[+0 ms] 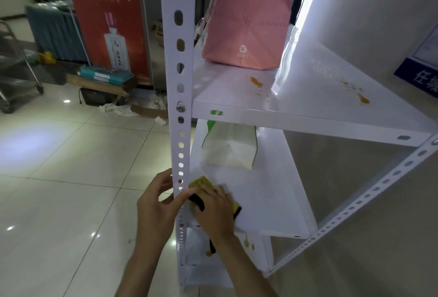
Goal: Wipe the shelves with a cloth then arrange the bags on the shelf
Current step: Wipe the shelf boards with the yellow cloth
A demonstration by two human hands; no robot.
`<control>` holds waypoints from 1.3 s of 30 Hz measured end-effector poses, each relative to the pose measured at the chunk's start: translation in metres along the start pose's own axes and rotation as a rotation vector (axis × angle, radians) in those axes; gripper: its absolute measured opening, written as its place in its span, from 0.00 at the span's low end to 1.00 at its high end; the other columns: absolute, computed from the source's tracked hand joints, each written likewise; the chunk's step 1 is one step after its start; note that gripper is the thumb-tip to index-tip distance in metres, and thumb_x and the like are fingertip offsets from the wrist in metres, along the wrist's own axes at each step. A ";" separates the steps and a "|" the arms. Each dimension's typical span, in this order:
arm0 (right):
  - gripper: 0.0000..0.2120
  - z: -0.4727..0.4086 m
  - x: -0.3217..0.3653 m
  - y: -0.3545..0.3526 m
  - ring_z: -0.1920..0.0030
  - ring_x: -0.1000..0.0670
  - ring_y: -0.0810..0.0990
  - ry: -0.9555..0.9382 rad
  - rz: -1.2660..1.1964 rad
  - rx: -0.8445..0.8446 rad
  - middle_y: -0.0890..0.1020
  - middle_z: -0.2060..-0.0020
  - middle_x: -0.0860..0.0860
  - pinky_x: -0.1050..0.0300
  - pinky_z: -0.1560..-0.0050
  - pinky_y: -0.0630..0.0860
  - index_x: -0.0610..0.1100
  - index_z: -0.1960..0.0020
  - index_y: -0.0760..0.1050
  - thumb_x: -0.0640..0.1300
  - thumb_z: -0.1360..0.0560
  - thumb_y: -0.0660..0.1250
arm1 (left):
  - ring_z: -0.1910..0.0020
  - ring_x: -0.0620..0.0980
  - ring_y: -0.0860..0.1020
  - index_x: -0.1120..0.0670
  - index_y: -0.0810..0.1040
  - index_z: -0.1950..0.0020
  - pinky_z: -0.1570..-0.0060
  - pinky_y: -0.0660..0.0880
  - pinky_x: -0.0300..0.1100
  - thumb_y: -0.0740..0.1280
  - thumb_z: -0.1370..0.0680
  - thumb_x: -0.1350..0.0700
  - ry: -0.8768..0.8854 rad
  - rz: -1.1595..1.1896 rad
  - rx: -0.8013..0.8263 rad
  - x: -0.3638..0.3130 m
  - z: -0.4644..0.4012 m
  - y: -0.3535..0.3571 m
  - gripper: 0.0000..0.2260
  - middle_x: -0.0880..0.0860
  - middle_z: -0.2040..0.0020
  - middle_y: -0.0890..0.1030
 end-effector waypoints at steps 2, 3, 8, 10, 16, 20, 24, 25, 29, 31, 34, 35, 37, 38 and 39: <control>0.17 -0.006 -0.001 0.005 0.39 0.52 0.78 -0.021 -0.028 0.056 0.80 0.35 0.62 0.50 0.39 0.76 0.60 0.36 0.77 0.51 0.25 0.67 | 0.50 0.43 0.83 0.51 0.80 0.41 0.56 0.80 0.30 0.79 0.33 0.54 0.001 0.004 0.014 -0.001 -0.002 0.000 0.21 0.42 0.51 0.84; 0.19 -0.004 -0.005 0.003 0.38 0.52 0.77 -0.046 -0.035 0.072 0.80 0.35 0.62 0.51 0.38 0.75 0.60 0.35 0.77 0.50 0.25 0.67 | 0.50 0.43 0.83 0.51 0.80 0.41 0.56 0.80 0.30 0.79 0.33 0.54 -0.003 0.007 0.018 0.000 -0.002 0.000 0.21 0.42 0.51 0.84; 0.22 0.027 -0.050 -0.034 0.41 0.52 0.79 -0.103 -0.064 -0.024 0.83 0.39 0.62 0.57 0.36 0.74 0.58 0.38 0.82 0.45 0.31 0.67 | 0.49 0.47 0.83 0.50 0.81 0.42 0.55 0.82 0.36 0.81 0.32 0.58 -0.054 0.024 0.020 0.007 -0.001 0.000 0.21 0.46 0.52 0.85; 0.22 0.032 -0.076 -0.042 0.41 0.51 0.79 -0.020 -0.051 -0.084 0.83 0.41 0.61 0.52 0.41 0.78 0.56 0.39 0.83 0.44 0.31 0.67 | 0.49 0.47 0.83 0.48 0.81 0.43 0.55 0.81 0.35 0.81 0.32 0.58 -0.058 0.032 0.017 0.006 -0.002 0.000 0.20 0.45 0.51 0.85; 0.21 0.002 -0.035 -0.016 0.44 0.45 0.81 0.099 0.029 -0.114 0.83 0.38 0.56 0.49 0.49 0.79 0.54 0.40 0.82 0.43 0.32 0.69 | 0.49 0.46 0.82 0.46 0.81 0.45 0.55 0.80 0.32 0.80 0.32 0.57 -0.068 0.046 0.022 0.001 -0.002 0.000 0.18 0.45 0.51 0.85; 0.17 -0.005 0.005 -0.002 0.42 0.50 0.79 -0.066 -0.046 -0.034 0.82 0.36 0.58 0.51 0.45 0.79 0.55 0.37 0.80 0.50 0.25 0.66 | 0.49 0.46 0.83 0.53 0.81 0.43 0.55 0.80 0.32 0.79 0.33 0.54 -0.045 0.035 0.025 0.000 -0.003 0.001 0.20 0.46 0.52 0.85; 0.23 -0.010 -0.028 -0.014 0.44 0.50 0.78 -0.082 -0.007 0.048 0.83 0.39 0.61 0.55 0.43 0.77 0.58 0.37 0.80 0.47 0.28 0.60 | 0.50 0.48 0.83 0.53 0.81 0.43 0.56 0.82 0.36 0.80 0.31 0.58 -0.057 0.037 0.025 0.005 -0.002 0.002 0.18 0.47 0.52 0.85; 0.25 -0.016 -0.044 -0.017 0.42 0.49 0.78 -0.032 0.013 0.034 0.83 0.39 0.61 0.54 0.42 0.77 0.58 0.36 0.80 0.48 0.29 0.56 | 0.50 0.48 0.83 0.53 0.81 0.44 0.55 0.82 0.38 0.80 0.31 0.59 -0.058 0.042 0.030 0.006 -0.002 0.002 0.18 0.48 0.52 0.85; 0.23 -0.026 -0.070 -0.018 0.44 0.41 0.79 0.162 0.076 -0.028 0.82 0.39 0.57 0.48 0.50 0.79 0.55 0.35 0.79 0.45 0.28 0.61 | 0.49 0.50 0.83 0.53 0.81 0.43 0.55 0.83 0.39 0.79 0.30 0.58 -0.050 0.028 0.039 0.008 -0.002 0.002 0.18 0.48 0.51 0.84; 0.24 -0.015 -0.051 -0.010 0.44 0.41 0.78 0.146 0.126 -0.036 0.82 0.37 0.56 0.48 0.51 0.79 0.55 0.34 0.79 0.45 0.30 0.67 | 0.49 0.50 0.83 0.54 0.81 0.43 0.56 0.83 0.38 0.80 0.30 0.58 -0.051 0.030 0.032 0.009 -0.002 0.002 0.18 0.48 0.51 0.84; 0.24 0.011 -0.020 -0.004 0.40 0.46 0.76 0.045 0.098 -0.003 0.80 0.36 0.60 0.52 0.45 0.77 0.57 0.34 0.77 0.49 0.29 0.65 | 0.49 0.51 0.82 0.54 0.81 0.43 0.56 0.83 0.38 0.80 0.30 0.59 -0.056 0.035 0.030 0.011 -0.002 0.002 0.18 0.49 0.52 0.84; 0.24 0.018 -0.015 -0.005 0.40 0.47 0.76 0.010 0.076 0.012 0.80 0.37 0.60 0.53 0.42 0.76 0.57 0.34 0.77 0.49 0.29 0.64 | 0.49 0.52 0.82 0.54 0.81 0.43 0.56 0.83 0.39 0.80 0.30 0.60 -0.059 0.039 0.034 0.011 -0.002 0.002 0.17 0.49 0.51 0.84; 0.23 0.030 -0.014 -0.012 0.42 0.49 0.76 -0.058 0.048 0.013 0.81 0.39 0.61 0.55 0.41 0.76 0.57 0.35 0.79 0.47 0.30 0.65 | 0.49 0.51 0.82 0.53 0.81 0.43 0.55 0.83 0.40 0.80 0.30 0.59 -0.065 0.039 0.038 0.011 -0.002 0.002 0.18 0.48 0.51 0.84; 0.23 0.032 -0.018 -0.017 0.44 0.49 0.76 -0.088 0.047 -0.002 0.81 0.40 0.61 0.57 0.43 0.77 0.56 0.37 0.80 0.46 0.31 0.66 | 0.49 0.51 0.82 0.53 0.81 0.43 0.55 0.83 0.40 0.80 0.30 0.59 -0.067 0.038 0.039 0.010 -0.002 0.002 0.18 0.48 0.52 0.84; 0.22 0.032 -0.024 -0.022 0.45 0.50 0.77 -0.104 0.049 -0.014 0.82 0.41 0.60 0.58 0.45 0.77 0.55 0.38 0.81 0.45 0.32 0.67 | 0.49 0.51 0.82 0.53 0.81 0.43 0.55 0.83 0.40 0.80 0.30 0.58 -0.066 0.042 0.040 0.009 -0.002 0.003 0.18 0.48 0.52 0.84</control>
Point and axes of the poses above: each hand's wrist, its own z-axis away from the middle knuckle, its own y-axis out of the palm, x = y × z, the point moved 6 cm from there along -z, towards the middle knuckle
